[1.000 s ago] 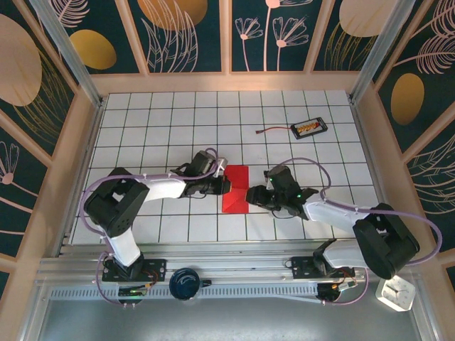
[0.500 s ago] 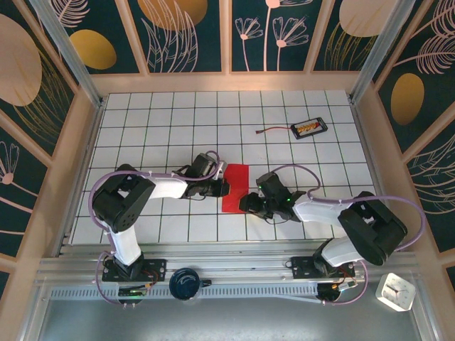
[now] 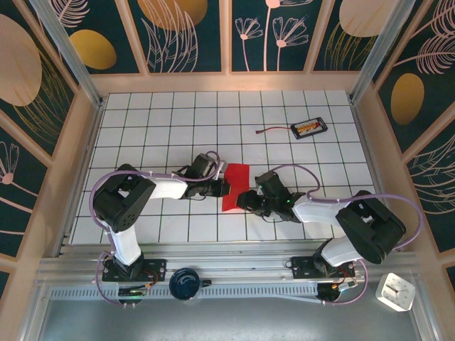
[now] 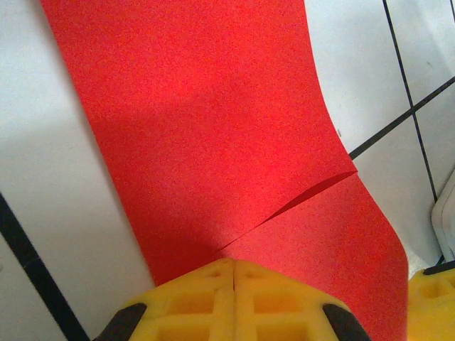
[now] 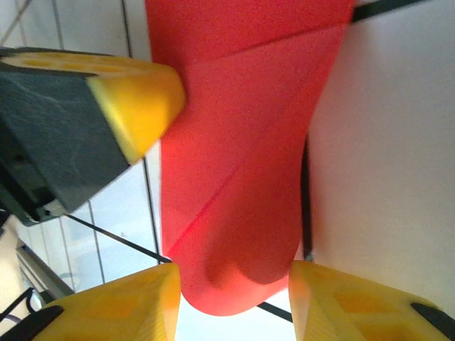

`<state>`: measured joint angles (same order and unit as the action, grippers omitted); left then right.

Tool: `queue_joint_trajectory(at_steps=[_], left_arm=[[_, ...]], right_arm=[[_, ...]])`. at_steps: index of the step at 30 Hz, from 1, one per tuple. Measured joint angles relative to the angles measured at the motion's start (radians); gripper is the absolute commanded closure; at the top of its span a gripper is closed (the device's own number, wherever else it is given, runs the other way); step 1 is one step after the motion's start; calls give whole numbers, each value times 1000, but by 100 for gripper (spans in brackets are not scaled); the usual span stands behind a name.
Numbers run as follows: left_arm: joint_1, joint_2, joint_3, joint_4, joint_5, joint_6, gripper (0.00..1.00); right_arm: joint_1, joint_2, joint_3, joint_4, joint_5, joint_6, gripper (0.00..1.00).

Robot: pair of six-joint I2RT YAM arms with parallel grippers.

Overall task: Fold a paper plane with a square sheet of paper (pick it up from the middle)
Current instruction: Turn over the paper at the center of the table.

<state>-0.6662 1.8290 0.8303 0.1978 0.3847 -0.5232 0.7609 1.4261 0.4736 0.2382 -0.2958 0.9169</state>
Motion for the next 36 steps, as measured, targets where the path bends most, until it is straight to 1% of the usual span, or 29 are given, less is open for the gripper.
queue_joint_trajectory(at_steps=[12, 15, 18, 21, 25, 29, 36], left_arm=[[0, 0, 0, 0, 0, 15, 100], [0, 0, 0, 0, 0, 20, 100], [0, 0, 0, 0, 0, 22, 100], [0, 0, 0, 0, 0, 22, 100], [0, 0, 0, 0, -1, 22, 100], [0, 0, 0, 0, -1, 22, 100], [0, 0, 0, 0, -1, 22, 100]], right_arm=[[-41, 33, -24, 138, -20, -24, 53], [-62, 47, -32, 174, -29, -32, 54], [-76, 63, -32, 195, -42, -42, 57], [-78, 62, -47, 217, -46, -38, 63], [-69, 41, -110, 247, -37, 1, 66], [-34, 10, -142, 253, -13, 41, 70], [16, -16, -150, 251, 58, 99, 82]])
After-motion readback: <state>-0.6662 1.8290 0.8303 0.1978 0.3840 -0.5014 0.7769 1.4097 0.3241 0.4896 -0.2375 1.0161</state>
